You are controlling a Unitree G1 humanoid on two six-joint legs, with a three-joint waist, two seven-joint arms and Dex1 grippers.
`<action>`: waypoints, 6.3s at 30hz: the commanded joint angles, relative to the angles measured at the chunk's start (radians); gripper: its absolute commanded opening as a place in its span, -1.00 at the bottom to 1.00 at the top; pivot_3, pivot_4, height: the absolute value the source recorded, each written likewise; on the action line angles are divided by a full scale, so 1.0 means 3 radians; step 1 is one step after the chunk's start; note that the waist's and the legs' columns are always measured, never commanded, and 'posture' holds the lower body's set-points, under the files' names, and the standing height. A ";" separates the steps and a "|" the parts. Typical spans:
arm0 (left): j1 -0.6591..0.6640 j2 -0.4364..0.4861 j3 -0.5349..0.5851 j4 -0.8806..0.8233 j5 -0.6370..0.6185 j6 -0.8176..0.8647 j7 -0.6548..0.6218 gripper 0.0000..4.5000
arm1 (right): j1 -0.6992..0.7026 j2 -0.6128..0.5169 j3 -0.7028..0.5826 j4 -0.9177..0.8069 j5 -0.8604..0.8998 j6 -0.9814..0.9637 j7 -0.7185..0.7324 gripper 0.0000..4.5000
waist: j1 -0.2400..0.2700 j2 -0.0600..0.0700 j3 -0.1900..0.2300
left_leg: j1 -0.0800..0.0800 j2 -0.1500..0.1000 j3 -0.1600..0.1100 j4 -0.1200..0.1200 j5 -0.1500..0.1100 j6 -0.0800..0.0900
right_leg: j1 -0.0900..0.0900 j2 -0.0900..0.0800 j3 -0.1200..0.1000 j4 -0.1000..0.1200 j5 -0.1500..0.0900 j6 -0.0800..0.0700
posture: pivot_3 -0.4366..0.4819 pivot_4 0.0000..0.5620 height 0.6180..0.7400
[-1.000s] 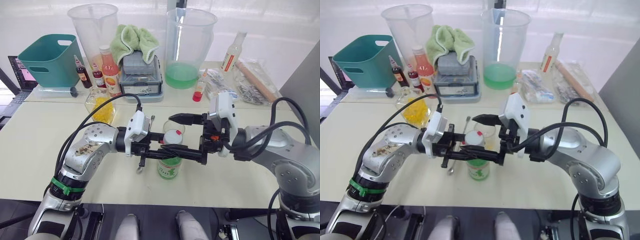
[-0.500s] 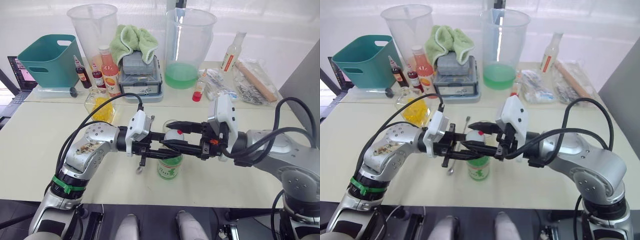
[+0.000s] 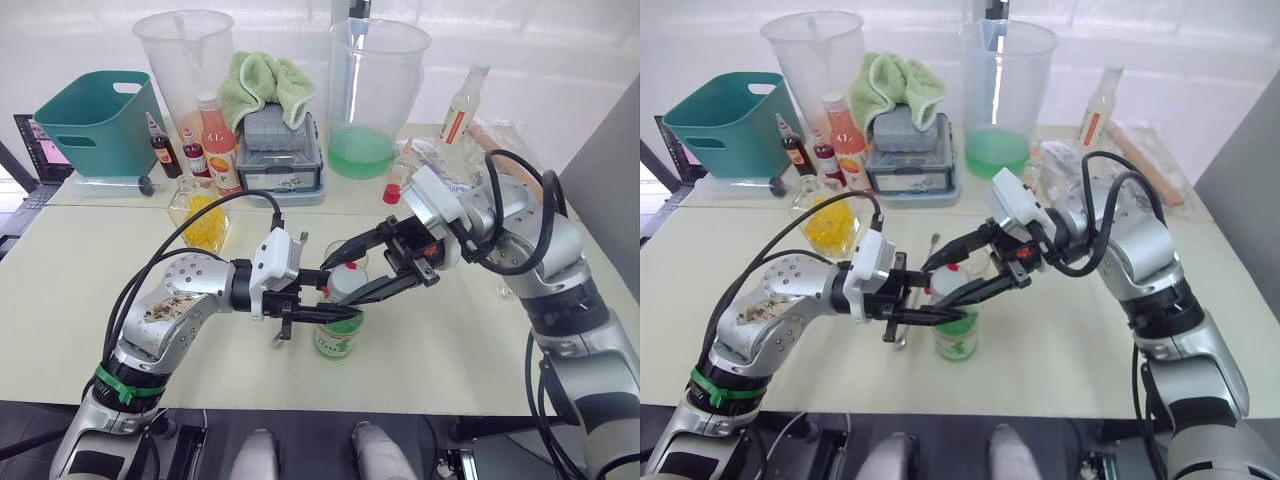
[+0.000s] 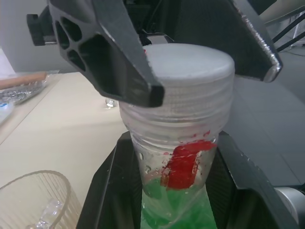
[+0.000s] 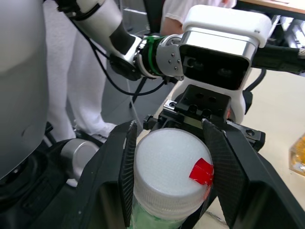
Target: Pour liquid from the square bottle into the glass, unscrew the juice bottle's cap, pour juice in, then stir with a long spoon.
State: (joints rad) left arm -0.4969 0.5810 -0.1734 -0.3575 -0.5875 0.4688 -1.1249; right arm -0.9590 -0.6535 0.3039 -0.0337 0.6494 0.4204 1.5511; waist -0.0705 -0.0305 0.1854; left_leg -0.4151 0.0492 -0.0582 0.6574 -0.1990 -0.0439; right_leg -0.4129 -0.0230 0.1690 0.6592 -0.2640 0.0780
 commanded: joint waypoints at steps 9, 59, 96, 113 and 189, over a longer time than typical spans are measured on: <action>0.0080 0.0014 -0.0035 0.0040 -0.0001 0.0044 -0.0025 -0.43 | 0.0231 -0.0231 -0.0691 -0.0406 0.0109 0.0474 -0.0526 0.98 | 0.0007 0.0000 0.0000 | -0.0002 0.0000 0.0000 -0.0002 0.0000 0.0000 | -0.0002 0.0000 0.0000 0.0000 0.0000 0.0000 | -0.05 -0.47 0.80; 0.0075 -0.0027 -0.0001 -0.0013 0.0048 0.0145 0.0040 -0.43 | 0.0278 -0.0315 -0.0166 -0.0397 0.0019 0.0200 -0.0307 -0.23 | 0.0001 -0.0001 0.0000 | 0.0007 -0.0004 0.0001 -0.0029 0.0001 -0.0002 | 0.0015 -0.0006 0.0001 -0.0041 0.0003 0.0004 | -0.05 -0.47 0.80; -0.0167 -0.0242 -0.0247 0.0340 0.0113 -0.0050 -0.0226 -0.43 | 0.1384 -0.0219 -0.1415 -0.2444 0.1094 0.1777 -0.3240 0.98 | 0.0055 0.0000 -0.0001 | 0.0013 -0.0005 -0.0002 -0.0040 0.0002 -0.0003 | 0.0023 -0.0008 -0.0002 -0.0047 0.0001 0.0002 | -0.05 -0.47 0.80; -0.0090 -0.0177 -0.0148 0.0220 0.0172 -0.0014 -0.0166 -0.43 | 0.1139 -0.0409 -0.0951 -0.2002 0.0919 0.1439 -0.2638 -0.97 | 0.0070 -0.0001 -0.0002 | 0.0025 -0.0004 0.0000 -0.0040 0.0002 -0.0003 | 0.0030 -0.0008 -0.0002 -0.0047 0.0001 0.0002 | -0.05 -0.47 0.80; -0.0067 -0.0131 -0.0261 0.0260 0.0252 -0.0127 -0.0139 -0.43 | 0.0707 -0.0554 -0.1120 -0.1315 0.0669 0.1219 -0.1121 0.98 | 0.0063 -0.0001 -0.0002 | 0.0022 -0.0003 -0.0001 -0.0045 0.0001 -0.0002 | 0.0027 -0.0007 -0.0004 -0.0047 0.0001 0.0001 | -0.05 -0.47 0.80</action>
State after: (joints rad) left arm -0.5236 0.5400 -0.2148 -0.3060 -0.5482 0.4220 -1.1581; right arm -0.7714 -0.8129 0.0350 -0.3234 0.7825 0.7311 1.2997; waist -0.0515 -0.0309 0.1848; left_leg -0.4085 0.0482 -0.0586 0.6440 -0.1986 -0.0446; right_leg -0.4049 -0.0251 0.1679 0.6453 -0.2636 0.0782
